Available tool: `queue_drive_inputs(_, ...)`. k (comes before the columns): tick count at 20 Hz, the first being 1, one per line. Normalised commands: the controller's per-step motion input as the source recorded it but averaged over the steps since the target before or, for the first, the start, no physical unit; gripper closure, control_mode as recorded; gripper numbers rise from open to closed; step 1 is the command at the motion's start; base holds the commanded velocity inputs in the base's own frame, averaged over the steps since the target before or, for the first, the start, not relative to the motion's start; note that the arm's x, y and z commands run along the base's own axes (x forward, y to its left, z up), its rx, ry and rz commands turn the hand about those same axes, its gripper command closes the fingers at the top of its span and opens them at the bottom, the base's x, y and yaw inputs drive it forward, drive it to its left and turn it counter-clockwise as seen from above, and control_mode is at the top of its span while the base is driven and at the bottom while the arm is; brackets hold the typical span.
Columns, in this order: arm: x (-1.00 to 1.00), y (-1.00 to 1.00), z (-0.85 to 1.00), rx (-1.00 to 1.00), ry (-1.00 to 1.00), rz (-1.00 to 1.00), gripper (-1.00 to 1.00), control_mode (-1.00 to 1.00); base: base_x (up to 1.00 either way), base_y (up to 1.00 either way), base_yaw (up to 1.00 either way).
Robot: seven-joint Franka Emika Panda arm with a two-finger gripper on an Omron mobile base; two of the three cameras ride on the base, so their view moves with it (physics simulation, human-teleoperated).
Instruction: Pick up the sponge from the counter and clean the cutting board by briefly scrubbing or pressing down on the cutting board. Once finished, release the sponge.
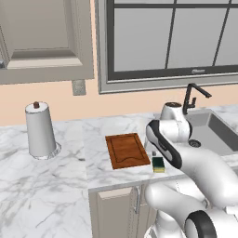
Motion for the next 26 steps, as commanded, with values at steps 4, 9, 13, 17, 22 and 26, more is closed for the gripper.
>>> queue_drive_inputs(4,0.22,-0.01,-0.29,0.0,0.0,0.0,-1.0,-1.0,0.0,0.0,0.0)
queue_drive_inputs(9,0.13,0.0,-0.29,0.0,0.0,0.0,-1.0,-1.0,0.0,0.0,0.0)
queue_drive_inputs(13,0.0,-0.01,-0.25,0.0,0.0,0.0,-1.0,-1.0,0.0,0.0,0.0)
queue_drive_inputs(17,-0.07,-0.01,-0.19,0.0,0.0,0.0,-1.0,-1.0,0.0,0.0,0.0)
queue_drive_inputs(22,0.0,0.0,-0.32,0.0,0.0,0.0,-1.0,-1.0,0.0,0.0,0.0)
queue_drive_inputs(26,0.0,0.0,-0.19,0.0,0.0,0.0,-1.0,-1.0,0.0,0.0,0.0)
